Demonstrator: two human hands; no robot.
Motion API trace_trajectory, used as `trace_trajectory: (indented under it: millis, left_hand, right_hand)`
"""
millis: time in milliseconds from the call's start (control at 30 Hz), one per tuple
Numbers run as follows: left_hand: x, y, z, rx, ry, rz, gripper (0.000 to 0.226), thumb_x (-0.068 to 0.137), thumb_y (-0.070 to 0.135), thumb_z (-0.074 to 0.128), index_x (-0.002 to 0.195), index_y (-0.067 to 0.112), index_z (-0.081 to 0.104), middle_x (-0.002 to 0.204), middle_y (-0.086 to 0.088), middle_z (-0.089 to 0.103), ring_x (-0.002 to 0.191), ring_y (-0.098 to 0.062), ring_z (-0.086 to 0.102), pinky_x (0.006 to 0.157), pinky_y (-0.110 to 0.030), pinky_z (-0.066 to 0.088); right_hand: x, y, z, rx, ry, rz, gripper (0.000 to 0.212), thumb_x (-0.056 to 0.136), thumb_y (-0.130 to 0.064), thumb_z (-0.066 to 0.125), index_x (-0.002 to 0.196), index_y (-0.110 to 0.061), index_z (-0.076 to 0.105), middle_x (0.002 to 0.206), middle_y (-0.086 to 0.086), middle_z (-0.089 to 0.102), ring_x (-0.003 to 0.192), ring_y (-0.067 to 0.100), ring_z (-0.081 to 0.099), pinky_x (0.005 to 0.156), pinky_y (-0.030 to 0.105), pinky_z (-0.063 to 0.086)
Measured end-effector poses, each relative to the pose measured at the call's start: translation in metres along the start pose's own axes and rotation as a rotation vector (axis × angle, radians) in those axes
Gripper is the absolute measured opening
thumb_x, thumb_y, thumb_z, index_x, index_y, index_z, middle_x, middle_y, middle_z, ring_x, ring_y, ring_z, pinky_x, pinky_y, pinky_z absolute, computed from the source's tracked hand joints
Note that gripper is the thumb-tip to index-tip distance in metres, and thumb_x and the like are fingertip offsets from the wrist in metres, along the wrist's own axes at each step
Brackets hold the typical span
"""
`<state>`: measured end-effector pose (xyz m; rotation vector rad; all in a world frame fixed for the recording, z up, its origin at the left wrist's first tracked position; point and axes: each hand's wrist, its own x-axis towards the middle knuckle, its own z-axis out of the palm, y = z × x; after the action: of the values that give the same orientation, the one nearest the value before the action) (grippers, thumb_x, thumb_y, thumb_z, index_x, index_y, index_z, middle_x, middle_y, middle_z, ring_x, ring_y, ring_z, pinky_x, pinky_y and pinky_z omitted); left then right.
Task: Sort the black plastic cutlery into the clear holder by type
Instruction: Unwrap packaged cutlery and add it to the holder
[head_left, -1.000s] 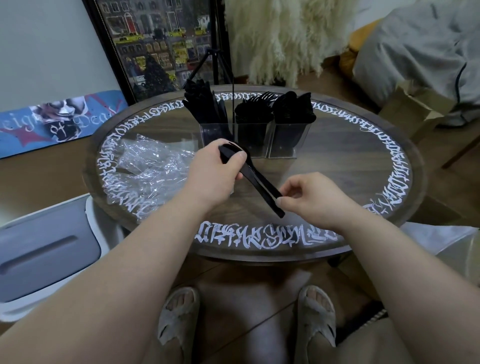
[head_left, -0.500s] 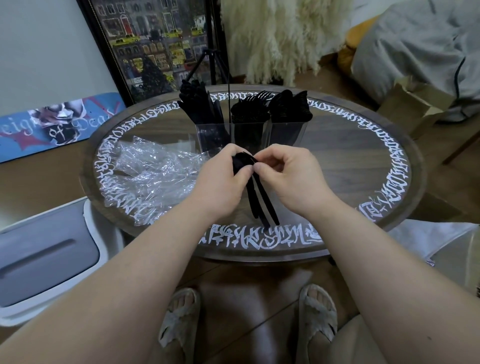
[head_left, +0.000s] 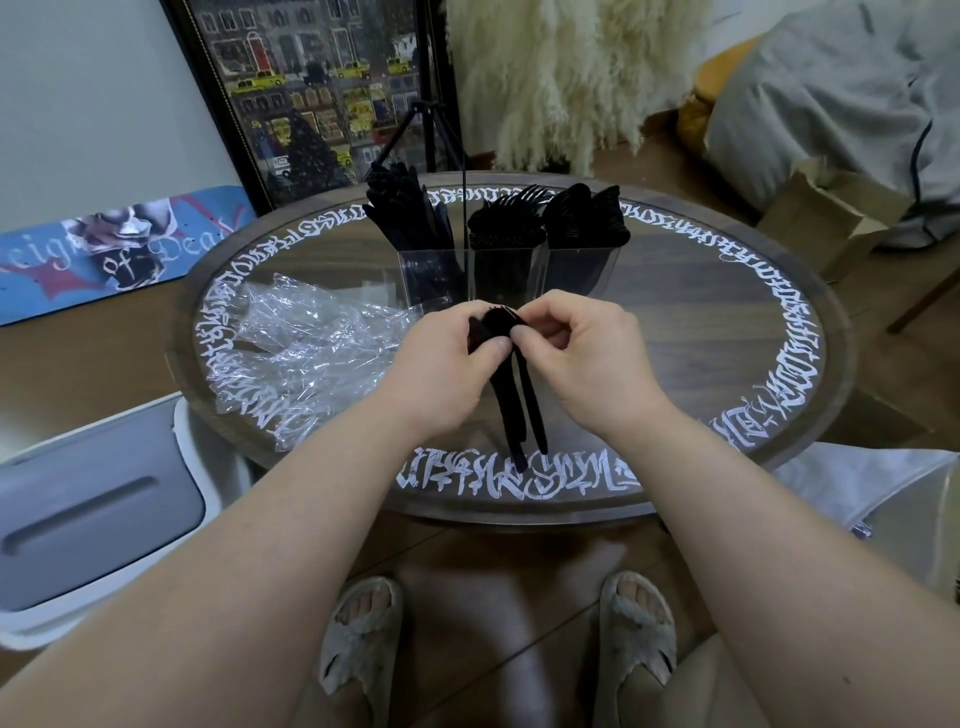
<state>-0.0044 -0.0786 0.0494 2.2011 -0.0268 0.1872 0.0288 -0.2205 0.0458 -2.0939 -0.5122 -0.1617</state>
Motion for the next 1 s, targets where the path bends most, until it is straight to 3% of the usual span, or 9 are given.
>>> trace_trajectory:
  millis: [167, 300, 433, 533, 733, 833, 1000]
  left_hand:
    - [-0.001, -0.001, -0.001, -0.026, 0.049, -0.026, 0.015, 0.087, 0.015, 0.065, 0.091, 0.029, 0.067, 0.074, 0.016, 0.063, 0.067, 0.005, 0.055, 0.064, -0.008, 0.039]
    - [-0.001, 0.000, -0.001, -0.093, 0.128, -0.060, 0.012, 0.083, 0.017, 0.072, 0.088, 0.027, 0.068, 0.082, 0.005, 0.070, 0.078, -0.010, 0.065, 0.074, -0.024, 0.052]
    - [-0.001, 0.000, -0.006, -0.058, 0.203, -0.068, 0.010, 0.084, 0.022, 0.072, 0.078, 0.028, 0.067, 0.072, 0.003, 0.067, 0.066, -0.013, 0.062, 0.063, -0.022, 0.049]
    - [-0.003, 0.000, -0.011, -0.048, 0.251, -0.067, 0.016, 0.087, 0.024, 0.067, 0.075, 0.034, 0.063, 0.071, 0.008, 0.065, 0.068, -0.011, 0.061, 0.066, -0.025, 0.050]
    - [-0.014, 0.011, -0.031, -0.024, 0.297, -0.114, 0.017, 0.099, 0.019, 0.045, 0.094, 0.026, 0.059, 0.083, -0.002, 0.064, 0.068, -0.013, 0.057, 0.059, -0.018, 0.041]
    - [-0.011, 0.022, -0.053, 0.142, 0.357, -0.032, 0.018, 0.098, 0.017, 0.046, 0.104, 0.024, 0.062, 0.088, -0.003, 0.063, 0.068, -0.009, 0.054, 0.060, -0.019, 0.041]
    - [0.021, 0.058, -0.094, 0.227, 0.538, 0.178, 0.010, 0.089, 0.018, 0.062, 0.098, 0.018, 0.067, 0.085, 0.010, 0.062, 0.080, -0.010, 0.060, 0.080, -0.028, 0.049]
  right_hand:
    - [0.001, -0.001, 0.002, -0.031, 0.032, 0.024, 0.018, 0.084, -0.014, 0.066, 0.076, -0.029, 0.064, 0.067, -0.016, 0.061, 0.065, 0.000, 0.057, 0.063, 0.011, 0.045]
    - [0.002, -0.001, 0.003, -0.073, 0.104, 0.057, 0.013, 0.083, -0.017, 0.066, 0.074, -0.025, 0.063, 0.064, -0.012, 0.060, 0.061, 0.003, 0.055, 0.062, 0.015, 0.046]
    - [0.004, -0.001, -0.001, -0.073, 0.182, 0.096, 0.008, 0.083, -0.019, 0.067, 0.075, -0.019, 0.065, 0.063, -0.010, 0.061, 0.061, 0.007, 0.055, 0.062, 0.020, 0.047]
    - [0.002, -0.001, -0.006, -0.056, 0.220, 0.130, 0.007, 0.083, -0.018, 0.067, 0.077, -0.017, 0.067, 0.065, -0.006, 0.063, 0.064, 0.010, 0.058, 0.064, 0.023, 0.049]
    - [-0.009, -0.006, -0.023, 0.052, 0.309, 0.181, 0.016, 0.084, -0.013, 0.066, 0.073, -0.024, 0.064, 0.065, -0.010, 0.063, 0.062, 0.001, 0.056, 0.058, 0.010, 0.044]
    - [-0.006, -0.015, -0.035, 0.073, 0.336, 0.190, 0.017, 0.083, -0.010, 0.064, 0.074, -0.025, 0.064, 0.066, -0.011, 0.064, 0.062, -0.001, 0.056, 0.060, 0.008, 0.044]
    - [0.014, -0.035, -0.051, 0.091, 0.381, 0.156, 0.024, 0.081, -0.011, 0.065, 0.069, -0.032, 0.061, 0.065, -0.014, 0.064, 0.061, 0.000, 0.057, 0.067, 0.014, 0.046]
